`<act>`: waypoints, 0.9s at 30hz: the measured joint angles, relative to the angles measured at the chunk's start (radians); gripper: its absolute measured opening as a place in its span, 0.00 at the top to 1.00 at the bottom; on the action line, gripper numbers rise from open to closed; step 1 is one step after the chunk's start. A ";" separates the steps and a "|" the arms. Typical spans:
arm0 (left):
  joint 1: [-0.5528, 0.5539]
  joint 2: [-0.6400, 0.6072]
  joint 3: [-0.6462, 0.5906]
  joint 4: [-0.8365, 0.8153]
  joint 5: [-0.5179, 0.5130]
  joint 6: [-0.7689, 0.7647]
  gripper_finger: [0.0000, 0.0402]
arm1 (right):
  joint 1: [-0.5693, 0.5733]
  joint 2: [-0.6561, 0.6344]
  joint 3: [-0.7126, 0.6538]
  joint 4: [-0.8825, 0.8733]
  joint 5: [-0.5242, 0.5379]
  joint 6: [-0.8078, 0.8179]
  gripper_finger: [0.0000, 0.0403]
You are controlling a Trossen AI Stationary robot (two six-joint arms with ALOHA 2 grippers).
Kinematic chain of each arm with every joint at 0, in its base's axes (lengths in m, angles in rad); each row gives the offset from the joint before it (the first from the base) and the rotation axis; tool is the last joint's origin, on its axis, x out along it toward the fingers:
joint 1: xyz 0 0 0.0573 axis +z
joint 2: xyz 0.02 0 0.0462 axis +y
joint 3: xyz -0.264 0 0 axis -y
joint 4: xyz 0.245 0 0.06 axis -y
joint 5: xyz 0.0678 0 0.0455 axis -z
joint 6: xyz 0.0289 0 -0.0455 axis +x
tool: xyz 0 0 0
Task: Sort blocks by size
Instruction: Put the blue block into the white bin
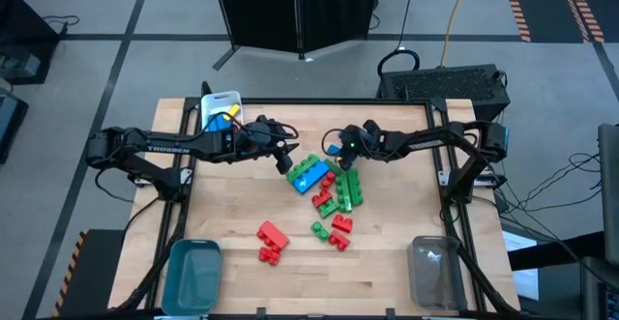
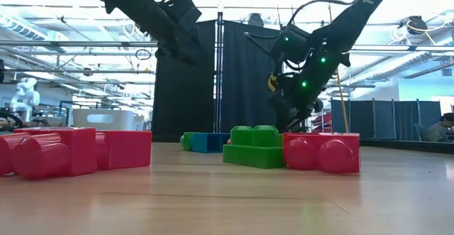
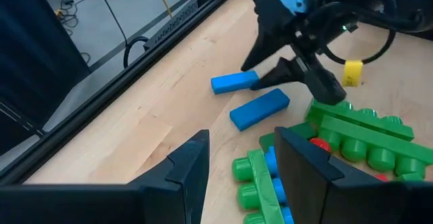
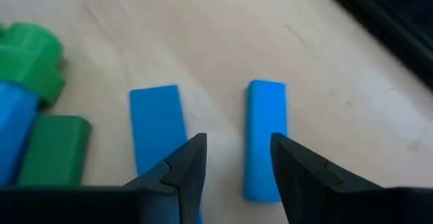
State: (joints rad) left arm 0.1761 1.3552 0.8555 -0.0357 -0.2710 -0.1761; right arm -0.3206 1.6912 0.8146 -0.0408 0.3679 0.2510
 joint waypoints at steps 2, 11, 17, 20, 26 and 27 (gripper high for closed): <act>0.000 0.000 0.000 0.000 0.000 0.000 0.61 | -0.012 -0.001 0.000 -0.001 0.002 -0.007 0.63; 0.000 0.000 0.000 -0.003 -0.001 0.009 0.61 | -0.060 -0.003 -0.004 -0.005 0.003 -0.028 0.58; 0.000 0.000 0.000 -0.003 -0.004 0.004 0.61 | -0.070 -0.002 -0.007 -0.010 0.001 -0.028 0.43; 0.000 0.000 0.000 -0.011 -0.005 0.002 0.61 | -0.078 0.020 -0.016 -0.007 0.000 -0.026 0.35; 0.000 0.000 0.000 -0.039 -0.008 0.002 0.61 | -0.086 0.075 -0.015 0.017 -0.020 -0.012 0.30; 0.000 0.000 0.000 -0.042 -0.008 0.003 0.61 | -0.086 0.080 -0.015 0.020 -0.022 -0.004 0.31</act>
State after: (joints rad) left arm 0.1761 1.3556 0.8555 -0.0777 -0.2787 -0.1732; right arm -0.4065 1.7709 0.7994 -0.0204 0.3457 0.2474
